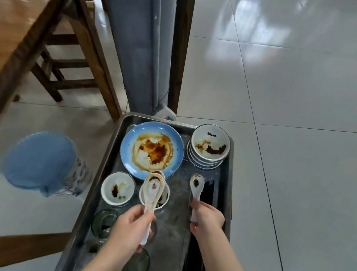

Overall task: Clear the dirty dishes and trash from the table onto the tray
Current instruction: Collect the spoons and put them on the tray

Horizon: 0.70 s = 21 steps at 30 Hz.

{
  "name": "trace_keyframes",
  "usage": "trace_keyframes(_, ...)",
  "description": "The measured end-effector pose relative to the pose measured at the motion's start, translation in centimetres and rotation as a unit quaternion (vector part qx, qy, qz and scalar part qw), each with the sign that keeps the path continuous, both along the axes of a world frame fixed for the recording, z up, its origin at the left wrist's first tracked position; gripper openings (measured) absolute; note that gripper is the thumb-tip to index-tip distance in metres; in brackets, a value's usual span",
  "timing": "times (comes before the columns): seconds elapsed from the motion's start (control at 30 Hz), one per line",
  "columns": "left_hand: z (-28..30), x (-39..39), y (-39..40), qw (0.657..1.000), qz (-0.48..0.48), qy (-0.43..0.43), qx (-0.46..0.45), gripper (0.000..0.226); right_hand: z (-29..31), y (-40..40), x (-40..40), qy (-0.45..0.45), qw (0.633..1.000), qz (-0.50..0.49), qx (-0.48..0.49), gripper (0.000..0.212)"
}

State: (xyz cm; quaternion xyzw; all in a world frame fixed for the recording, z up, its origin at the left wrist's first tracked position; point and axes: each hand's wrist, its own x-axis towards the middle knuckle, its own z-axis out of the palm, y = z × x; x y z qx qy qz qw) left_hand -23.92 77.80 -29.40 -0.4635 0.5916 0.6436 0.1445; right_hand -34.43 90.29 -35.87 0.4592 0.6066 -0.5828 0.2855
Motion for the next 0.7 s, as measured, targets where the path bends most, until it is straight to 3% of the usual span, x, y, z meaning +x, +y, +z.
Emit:
trace_keyframes(0.13,-0.3,-0.2,-0.8,1.000,0.018,-0.001,0.016,0.022,-0.7,-0.7,-0.7,0.010,1.000,0.007,0.027,0.018)
trace_keyframes(0.7,1.3,-0.3,-2.4,0.999,0.011,0.025,0.031,0.021,1.9,0.2,-1.1,0.054,0.981,0.135,0.132,0.032)
